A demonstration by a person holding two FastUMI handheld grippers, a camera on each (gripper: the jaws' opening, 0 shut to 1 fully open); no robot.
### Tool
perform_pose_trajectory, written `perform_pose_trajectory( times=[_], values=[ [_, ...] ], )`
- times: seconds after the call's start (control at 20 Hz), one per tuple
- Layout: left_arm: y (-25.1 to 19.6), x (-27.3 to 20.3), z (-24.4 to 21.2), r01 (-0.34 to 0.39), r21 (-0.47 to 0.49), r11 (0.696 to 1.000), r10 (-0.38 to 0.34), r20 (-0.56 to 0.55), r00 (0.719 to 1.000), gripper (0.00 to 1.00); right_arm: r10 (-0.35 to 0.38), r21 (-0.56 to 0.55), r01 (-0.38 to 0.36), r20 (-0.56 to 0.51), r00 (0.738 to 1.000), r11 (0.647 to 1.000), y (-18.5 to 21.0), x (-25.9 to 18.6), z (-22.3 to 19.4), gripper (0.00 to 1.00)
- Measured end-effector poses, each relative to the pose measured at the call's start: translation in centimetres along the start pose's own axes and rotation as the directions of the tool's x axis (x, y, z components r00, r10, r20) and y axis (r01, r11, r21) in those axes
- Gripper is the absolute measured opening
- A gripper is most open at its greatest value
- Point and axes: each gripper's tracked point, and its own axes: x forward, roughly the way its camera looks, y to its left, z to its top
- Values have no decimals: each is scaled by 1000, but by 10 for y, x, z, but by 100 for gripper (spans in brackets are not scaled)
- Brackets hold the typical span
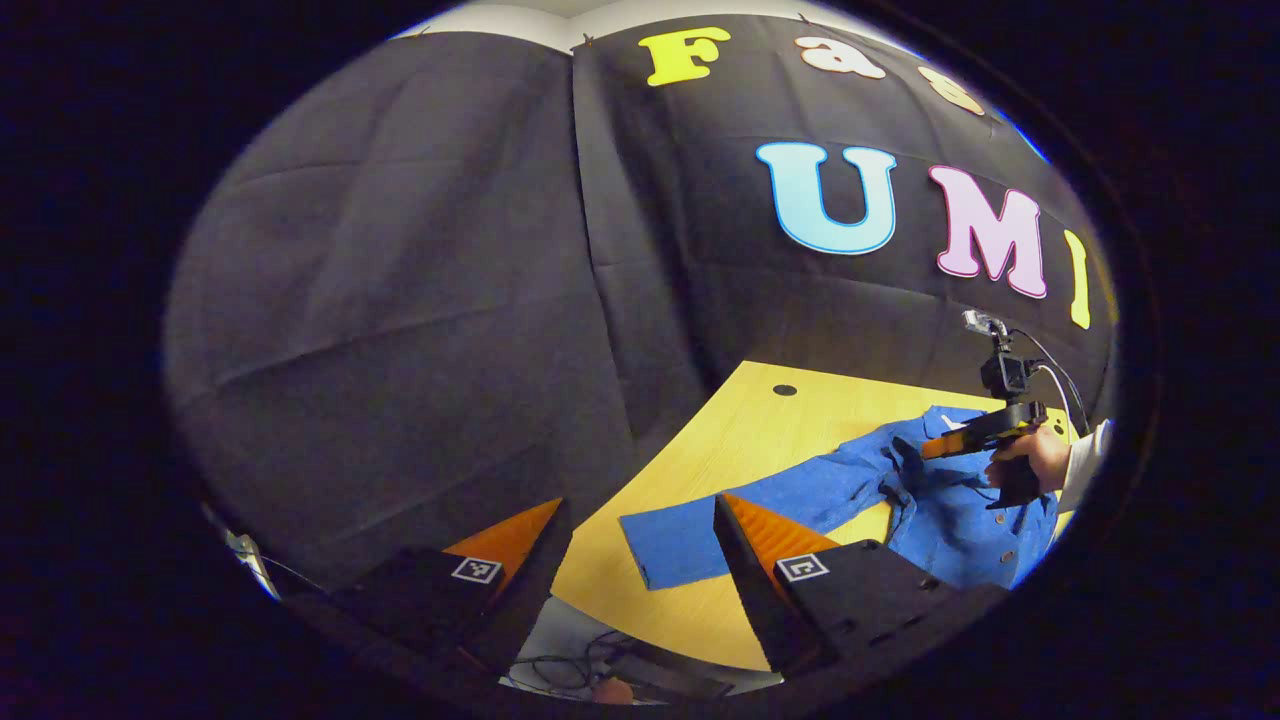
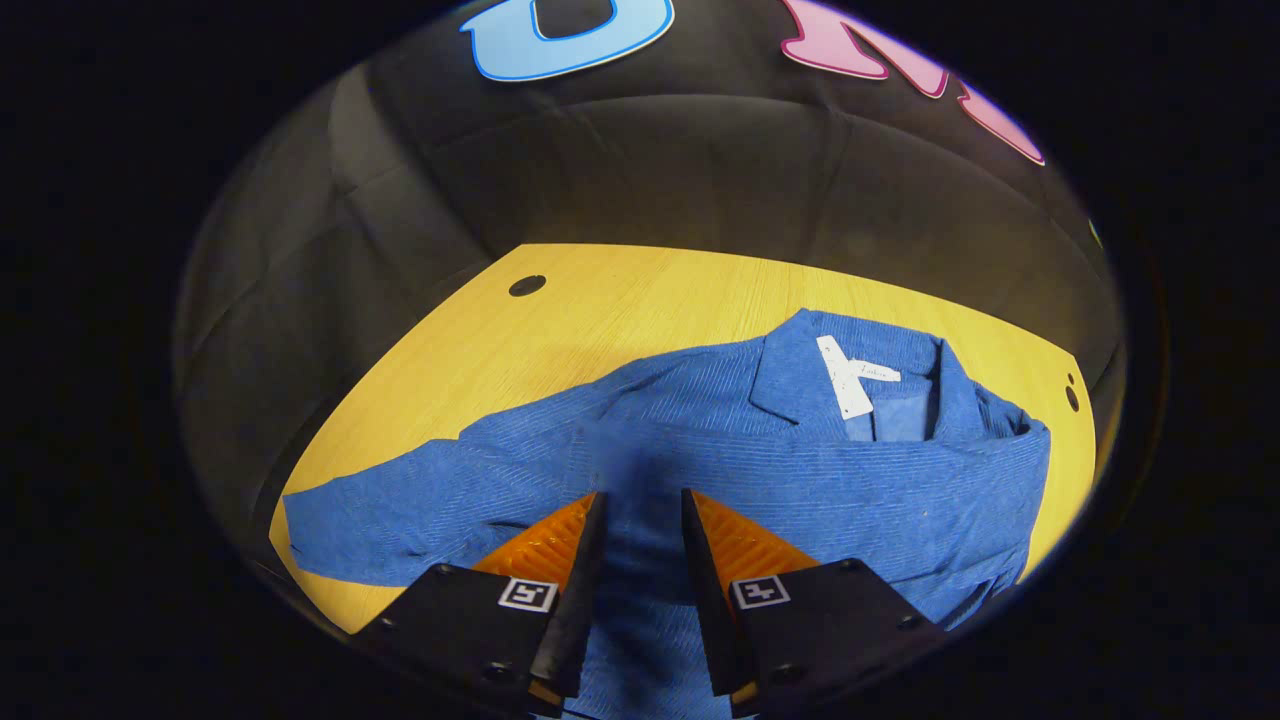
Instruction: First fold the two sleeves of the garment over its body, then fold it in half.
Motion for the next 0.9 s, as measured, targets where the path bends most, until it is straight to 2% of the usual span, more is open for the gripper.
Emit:
perform_pose_trajectory(
  times=[0.05,0.25,0.3,0.35,0.4,0.5,0.6,0.65,0.7,0.85,0.9],
  values=[
    [-1,7,-7,6,-22,1000,-6,-18,1000,82,3,-4,-3,9,1000,1000,0,-4,5,41],
    [-7,42,-40,6,-48,999,-13,-147,989,83,35,-68,-30,79,996,997,2,-40,30,42],
    [-9,56,-46,3,-46,999,-11,-177,984,84,55,-95,-46,99,994,994,5,-51,34,47],
    [-12,71,-50,6,-55,998,-17,-207,978,84,70,-121,-58,102,992,991,4,-60,35,42],
    [-14,85,-60,13,-62,998,-28,-253,967,84,73,-151,-58,96,993,987,0,-69,33,47],
    [-14,104,-78,8,-78,997,-34,-343,939,84,73,-222,-50,96,993,974,-10,-86,31,47],
    [-15,122,-93,13,-113,993,-55,-383,922,84,94,-311,-57,104,990,949,-17,-105,27,47],
    [-13,129,-102,8,-134,991,-62,-403,913,84,79,-364,-40,94,992,931,-29,-113,20,43],
    [-12,133,-105,5,-155,988,-71,-422,904,84,63,-389,-31,69,996,921,-39,-121,8,48],
    [-9,144,-119,-4,-144,990,-67,-482,874,85,78,-350,-60,38,996,935,-45,-154,-13,53],
    [-9,147,-132,-16,-125,992,-53,-524,850,84,92,-334,-68,56,994,940,-44,-168,-12,53]
  ],
)
